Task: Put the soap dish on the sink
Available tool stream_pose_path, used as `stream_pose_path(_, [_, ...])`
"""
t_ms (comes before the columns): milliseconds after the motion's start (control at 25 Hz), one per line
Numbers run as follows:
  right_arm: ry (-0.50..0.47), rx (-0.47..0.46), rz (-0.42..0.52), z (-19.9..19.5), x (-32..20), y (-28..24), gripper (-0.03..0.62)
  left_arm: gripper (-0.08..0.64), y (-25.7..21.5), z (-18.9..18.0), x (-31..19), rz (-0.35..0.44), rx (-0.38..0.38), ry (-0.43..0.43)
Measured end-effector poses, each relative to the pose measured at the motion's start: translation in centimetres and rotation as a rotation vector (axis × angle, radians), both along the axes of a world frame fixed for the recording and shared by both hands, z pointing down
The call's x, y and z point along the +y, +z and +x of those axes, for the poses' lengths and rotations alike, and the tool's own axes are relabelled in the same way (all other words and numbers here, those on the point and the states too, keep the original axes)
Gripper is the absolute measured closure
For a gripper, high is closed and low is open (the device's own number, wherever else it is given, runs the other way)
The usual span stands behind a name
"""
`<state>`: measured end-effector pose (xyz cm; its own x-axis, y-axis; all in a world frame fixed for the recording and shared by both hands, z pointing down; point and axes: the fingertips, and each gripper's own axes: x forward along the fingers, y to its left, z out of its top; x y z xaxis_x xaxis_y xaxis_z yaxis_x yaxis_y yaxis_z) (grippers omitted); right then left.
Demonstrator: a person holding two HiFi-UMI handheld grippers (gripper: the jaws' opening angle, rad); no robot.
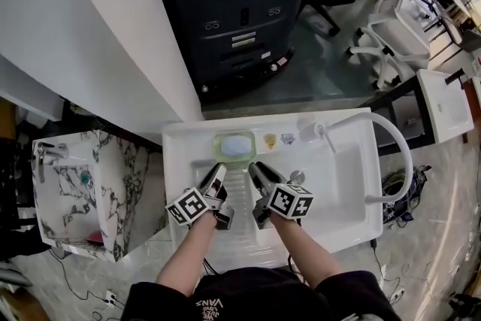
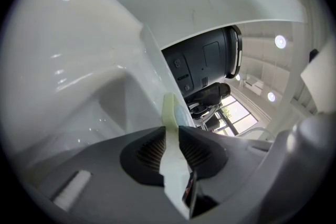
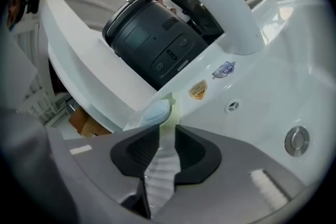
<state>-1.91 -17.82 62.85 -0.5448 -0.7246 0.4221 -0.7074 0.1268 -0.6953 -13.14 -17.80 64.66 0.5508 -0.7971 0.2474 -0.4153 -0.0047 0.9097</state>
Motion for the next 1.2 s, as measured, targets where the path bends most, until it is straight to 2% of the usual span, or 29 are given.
stream_pose_path(40, [-0.011, 0.027, 0.018, -0.1, -0.1, -0.2, 0.531, 0.426, 0.0, 0.1, -0.1, 0.002, -0.002, 0.0])
stream_pose_path(80, [-0.021, 0.05, 0.034, -0.1, -0.1, -0.3, 0.561, 0.426, 0.0, 0.1, -0.1, 0.004, -0.006, 0.002])
stream_pose_path(240, [-0.035, 0.078, 0.057, -0.2, -0.8, -0.4, 0.589, 0.428, 0.0, 0.4, -0.3, 0.01, -0.014, 0.013])
stream_pose_path(920, [-0.02, 0.032, 0.032, 0.1, -1.1, -0.8, 0.588, 0.43, -0.5, 0.1, 0.1, 0.013, -0.028, 0.024])
stream_pose_path(1200, [-0.053, 0.037, 0.062, 0.5, -0.3, -2.5, 0.588, 0.43, -2.2, -0.3, 1.0, 0.05, -0.074, 0.017])
